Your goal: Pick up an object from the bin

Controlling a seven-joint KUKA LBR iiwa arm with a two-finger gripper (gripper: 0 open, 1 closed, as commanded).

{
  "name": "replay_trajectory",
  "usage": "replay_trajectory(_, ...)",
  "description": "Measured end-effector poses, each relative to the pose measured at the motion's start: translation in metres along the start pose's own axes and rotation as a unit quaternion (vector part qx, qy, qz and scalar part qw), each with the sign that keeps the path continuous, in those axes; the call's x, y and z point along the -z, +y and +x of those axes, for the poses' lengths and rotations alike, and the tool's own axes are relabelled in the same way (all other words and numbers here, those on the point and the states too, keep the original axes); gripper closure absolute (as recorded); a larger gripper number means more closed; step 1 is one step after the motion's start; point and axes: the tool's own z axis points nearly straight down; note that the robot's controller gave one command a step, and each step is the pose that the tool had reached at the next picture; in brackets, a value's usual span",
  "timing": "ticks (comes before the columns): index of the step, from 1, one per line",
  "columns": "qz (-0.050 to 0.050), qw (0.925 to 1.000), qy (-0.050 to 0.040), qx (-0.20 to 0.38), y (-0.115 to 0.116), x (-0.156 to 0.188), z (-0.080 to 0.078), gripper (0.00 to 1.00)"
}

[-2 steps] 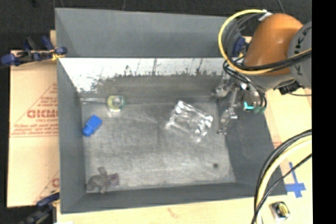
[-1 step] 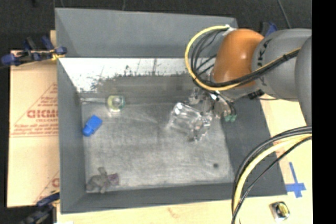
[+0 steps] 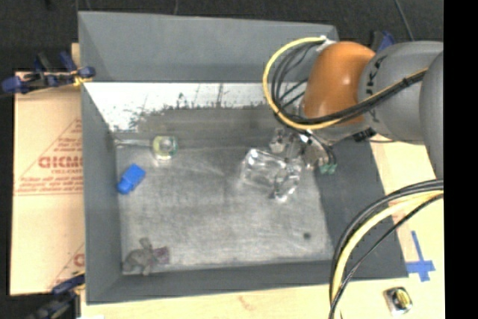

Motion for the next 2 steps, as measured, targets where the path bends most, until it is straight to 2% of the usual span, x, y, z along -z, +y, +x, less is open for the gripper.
replay_trajectory(1, 0.0, 0.9965, -0.0004, 0.083, 0.001, 0.113, -0.002, 1.0)
replay_trajectory(2, -0.002, 0.9427, -0.0006, 0.334, 0.056, 0.186, -0.004, 1.0)
